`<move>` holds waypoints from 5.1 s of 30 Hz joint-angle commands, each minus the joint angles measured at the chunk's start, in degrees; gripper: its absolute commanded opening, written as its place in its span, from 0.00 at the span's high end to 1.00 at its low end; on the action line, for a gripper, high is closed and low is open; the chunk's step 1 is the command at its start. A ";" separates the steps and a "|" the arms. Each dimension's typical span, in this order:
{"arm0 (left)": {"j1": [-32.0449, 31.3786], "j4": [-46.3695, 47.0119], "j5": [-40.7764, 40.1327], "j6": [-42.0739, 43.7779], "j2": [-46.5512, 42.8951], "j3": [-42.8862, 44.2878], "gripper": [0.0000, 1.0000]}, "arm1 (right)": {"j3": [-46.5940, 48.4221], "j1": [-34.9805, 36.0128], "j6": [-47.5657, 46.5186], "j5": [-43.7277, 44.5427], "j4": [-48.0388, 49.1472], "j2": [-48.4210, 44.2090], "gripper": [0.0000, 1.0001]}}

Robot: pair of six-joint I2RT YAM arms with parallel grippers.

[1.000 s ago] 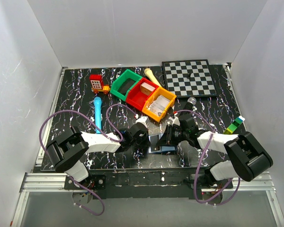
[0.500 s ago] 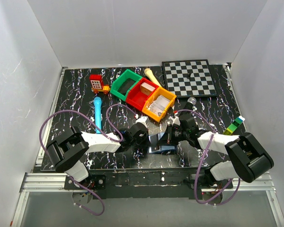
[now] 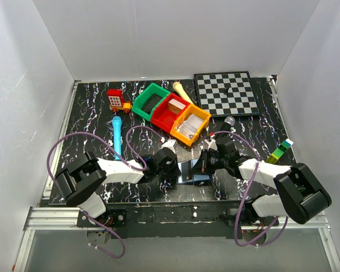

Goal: Take the credit cards out of the card holder
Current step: Remove the credit card from the card holder.

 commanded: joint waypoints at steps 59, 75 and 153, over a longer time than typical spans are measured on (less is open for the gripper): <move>-0.84 -3.07 -0.25 0.59 1.87 -2.67 1.00 | 5.12 -0.48 -1.64 -5.71 -1.11 1.99 0.64; -0.75 -4.13 -1.39 -0.03 2.05 -2.93 1.00 | 4.68 -1.62 -3.14 -4.83 -4.01 -1.17 0.71; 8.30 -3.96 44.38 20.28 -47.44 0.41 0.18 | 43.96 24.92 -34.86 -5.44 -53.75 -9.97 0.99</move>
